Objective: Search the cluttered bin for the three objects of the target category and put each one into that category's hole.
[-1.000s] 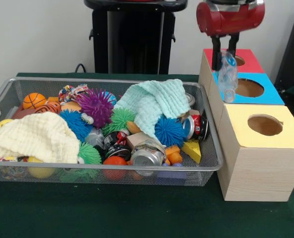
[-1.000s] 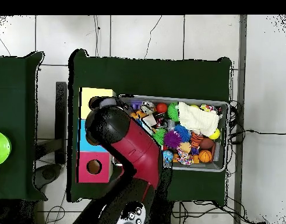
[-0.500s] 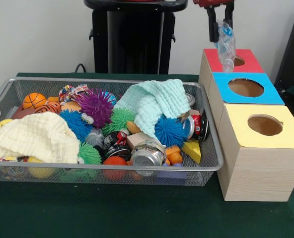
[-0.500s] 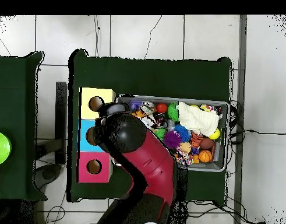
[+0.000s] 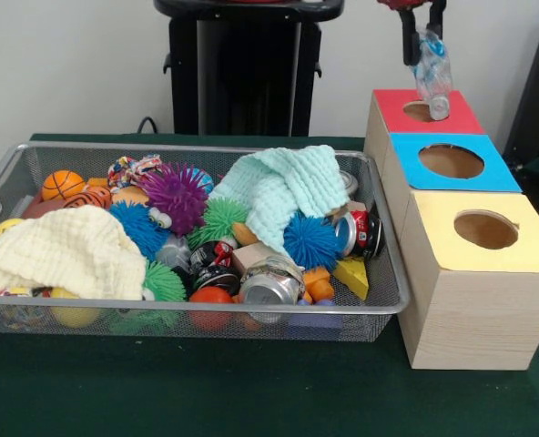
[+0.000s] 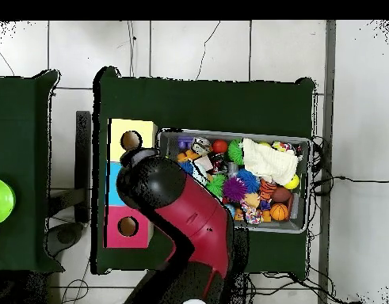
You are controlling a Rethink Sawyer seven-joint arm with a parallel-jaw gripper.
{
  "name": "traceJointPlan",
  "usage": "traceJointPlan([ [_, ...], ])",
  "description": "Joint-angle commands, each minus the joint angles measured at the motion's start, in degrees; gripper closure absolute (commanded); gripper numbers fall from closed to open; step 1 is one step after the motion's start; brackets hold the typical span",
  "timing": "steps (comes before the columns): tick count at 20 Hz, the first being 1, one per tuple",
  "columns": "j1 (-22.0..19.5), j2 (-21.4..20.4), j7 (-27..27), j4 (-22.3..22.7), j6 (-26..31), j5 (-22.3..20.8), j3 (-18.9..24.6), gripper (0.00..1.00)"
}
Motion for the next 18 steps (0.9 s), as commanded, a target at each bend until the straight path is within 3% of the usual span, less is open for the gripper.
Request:
traceJointPlan([
  [1, 2.21, 5.82, 13.03, -4.40, 10.40, -8.80, 1.38, 1.00],
  [4, 4.14, 9.15, 13.20, -6.95, 12.53, -13.50, -1.68, 1.00],
  [10, 4.57, 9.98, 10.57, -6.75, 13.66, -16.46, -3.20, 1.00],
  [18, 5.67, 11.15, 10.91, -8.83, 15.64, -19.33, -5.69, 1.00],
])
